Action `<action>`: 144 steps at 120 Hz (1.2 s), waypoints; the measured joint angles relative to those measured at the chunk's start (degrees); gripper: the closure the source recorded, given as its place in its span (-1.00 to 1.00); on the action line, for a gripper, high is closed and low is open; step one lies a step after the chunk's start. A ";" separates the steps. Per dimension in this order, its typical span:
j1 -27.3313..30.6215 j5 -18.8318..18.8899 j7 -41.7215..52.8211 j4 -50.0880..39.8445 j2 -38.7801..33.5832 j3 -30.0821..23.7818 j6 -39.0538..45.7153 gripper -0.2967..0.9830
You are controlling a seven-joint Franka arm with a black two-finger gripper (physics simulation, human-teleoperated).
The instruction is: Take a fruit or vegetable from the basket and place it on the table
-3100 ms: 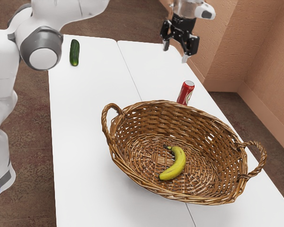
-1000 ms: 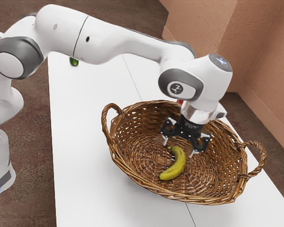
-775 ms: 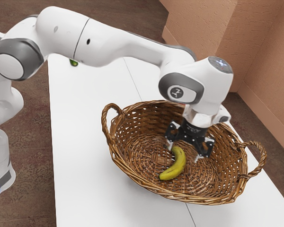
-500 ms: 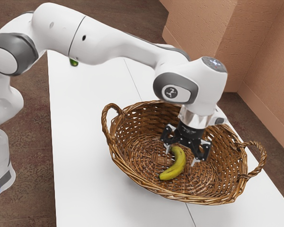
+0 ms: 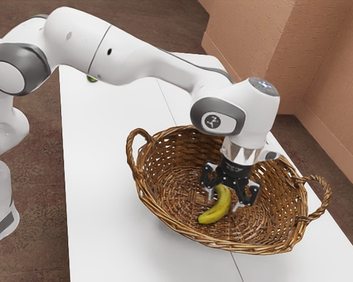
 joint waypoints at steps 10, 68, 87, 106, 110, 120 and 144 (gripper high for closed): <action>0.09 -0.24 0.12 -0.02 0.27 0.00 0.13 -0.11; 0.44 -0.29 0.30 0.46 -1.09 0.31 -0.28 0.24; -1.05 4.76 -1.02 0.90 -7.69 0.10 -3.59 0.24; -3.14 11.22 -4.57 0.96 -18.58 0.08 -14.89 0.25; -0.03 12.01 -5.37 0.96 -21.00 0.03 -17.84 0.24; 10.44 14.28 -7.06 0.96 -26.54 -0.09 -24.98 0.25; 23.31 16.39 -6.64 0.95 -27.09 6.61 -32.59 0.28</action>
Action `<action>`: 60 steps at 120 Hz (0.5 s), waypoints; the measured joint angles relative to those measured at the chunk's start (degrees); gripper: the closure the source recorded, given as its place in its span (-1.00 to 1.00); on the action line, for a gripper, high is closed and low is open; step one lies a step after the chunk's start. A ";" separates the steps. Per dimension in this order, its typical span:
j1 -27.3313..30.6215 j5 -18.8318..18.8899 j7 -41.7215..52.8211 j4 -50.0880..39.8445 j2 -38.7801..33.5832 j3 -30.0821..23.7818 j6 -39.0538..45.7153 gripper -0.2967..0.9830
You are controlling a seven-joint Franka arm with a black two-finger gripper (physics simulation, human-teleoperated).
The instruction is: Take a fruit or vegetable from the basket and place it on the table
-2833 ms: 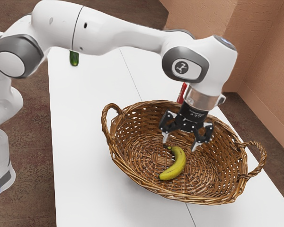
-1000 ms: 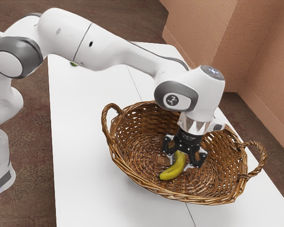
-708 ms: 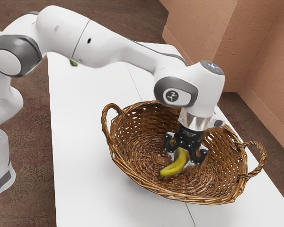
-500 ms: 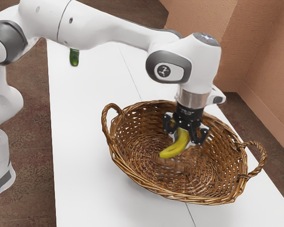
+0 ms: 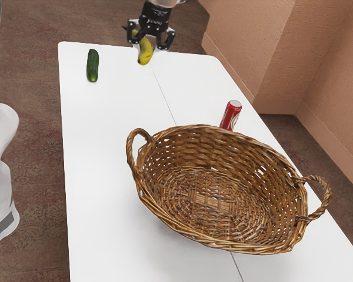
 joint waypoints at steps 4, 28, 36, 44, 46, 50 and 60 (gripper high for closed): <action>0.27 0.12 0.60 0.00 0.17 3.04 -0.33 0.28; 2.98 1.57 6.06 1.59 0.19 13.94 -1.60 0.29; 3.69 2.02 8.52 2.11 0.39 15.74 -1.79 0.29; 3.88 2.23 11.09 4.49 2.40 16.48 -1.82 0.29; 3.83 2.19 11.77 5.51 3.32 16.54 -1.78 0.29; 3.71 1.61 13.15 7.87 5.69 16.57 -1.53 0.28; 3.48 -1.68 16.71 12.10 11.78 16.63 -0.09 0.28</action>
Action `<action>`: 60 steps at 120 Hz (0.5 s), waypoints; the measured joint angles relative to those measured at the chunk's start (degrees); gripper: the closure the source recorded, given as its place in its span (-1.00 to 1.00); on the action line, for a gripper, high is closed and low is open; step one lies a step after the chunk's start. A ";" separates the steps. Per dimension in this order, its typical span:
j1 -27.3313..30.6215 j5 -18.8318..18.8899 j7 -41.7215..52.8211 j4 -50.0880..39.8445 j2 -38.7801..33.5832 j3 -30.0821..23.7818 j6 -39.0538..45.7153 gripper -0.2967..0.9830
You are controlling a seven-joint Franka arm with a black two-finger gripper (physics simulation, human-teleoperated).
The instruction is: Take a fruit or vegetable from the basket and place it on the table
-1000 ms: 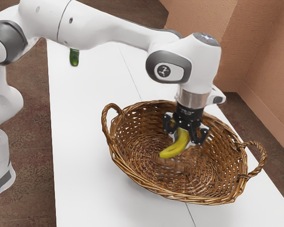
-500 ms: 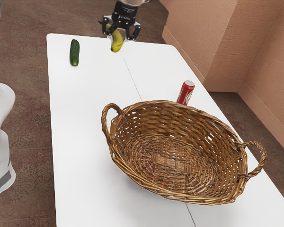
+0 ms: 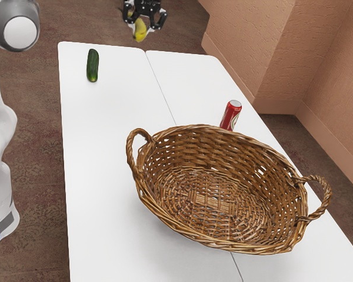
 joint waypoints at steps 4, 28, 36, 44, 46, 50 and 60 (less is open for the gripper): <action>-0.16 -1.45 1.42 0.62 1.75 0.05 0.78 0.28; 2.67 -9.95 9.78 2.38 9.20 0.01 5.04 0.17; 5.60 -12.69 12.19 2.39 9.51 0.18 5.88 -0.10; 6.75 -14.41 14.31 2.38 9.50 0.12 6.40 -0.27; 6.77 -14.70 14.79 2.36 9.43 -0.04 6.44 -0.30; 6.13 -15.10 15.71 2.37 9.34 -0.27 6.48 -0.35; 2.41 -15.65 17.80 2.39 9.32 -0.76 6.56 -0.43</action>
